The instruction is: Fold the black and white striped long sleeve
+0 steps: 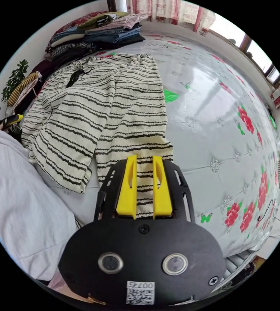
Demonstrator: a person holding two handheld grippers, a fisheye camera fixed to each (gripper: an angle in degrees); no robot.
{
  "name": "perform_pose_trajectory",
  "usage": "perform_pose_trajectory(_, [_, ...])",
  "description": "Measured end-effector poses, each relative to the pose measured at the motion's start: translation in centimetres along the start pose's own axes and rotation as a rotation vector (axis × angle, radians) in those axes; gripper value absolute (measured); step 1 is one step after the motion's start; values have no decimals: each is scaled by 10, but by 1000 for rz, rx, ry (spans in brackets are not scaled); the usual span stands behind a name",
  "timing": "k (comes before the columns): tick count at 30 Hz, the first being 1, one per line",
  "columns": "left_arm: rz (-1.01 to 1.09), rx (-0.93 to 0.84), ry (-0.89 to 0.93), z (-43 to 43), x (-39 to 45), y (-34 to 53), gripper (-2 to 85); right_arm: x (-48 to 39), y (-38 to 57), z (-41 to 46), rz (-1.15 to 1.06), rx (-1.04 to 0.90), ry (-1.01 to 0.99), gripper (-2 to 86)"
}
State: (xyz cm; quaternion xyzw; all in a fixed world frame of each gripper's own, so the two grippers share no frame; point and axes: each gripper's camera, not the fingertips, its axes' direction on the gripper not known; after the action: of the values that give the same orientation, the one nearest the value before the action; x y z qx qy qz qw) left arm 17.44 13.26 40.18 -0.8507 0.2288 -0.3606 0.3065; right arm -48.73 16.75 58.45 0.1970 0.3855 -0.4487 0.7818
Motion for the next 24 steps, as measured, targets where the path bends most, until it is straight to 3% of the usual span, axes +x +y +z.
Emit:
perform_pose_trajectory(3, [24, 4, 11, -4, 6, -4, 39, 18, -22, -2, -89, -64, -43, 15])
perform_pose_trajectory(7, [21, -11, 8, -8, 5, 4, 39, 117, -36, -15, 195, -177, 432, 2])
perform_pose_trajectory(10, [17, -26, -2, -9, 0, 15, 42, 161, -27, -74, 318, -22, 352, 0])
perform_pose_trajectory(13, [-13, -42, -6, -7, -8, 28, 44, 131, -18, -111, 232, 146, 250, 1])
perform_pose_trajectory(20, [-54, -59, 11, -5, -24, 26, 59, -34, 17, -93, -116, 183, -192, 17])
perform_pose_trajectory(24, [-24, -59, 12, -4, -30, 4, 65, -72, 30, -92, -199, 138, -250, 27])
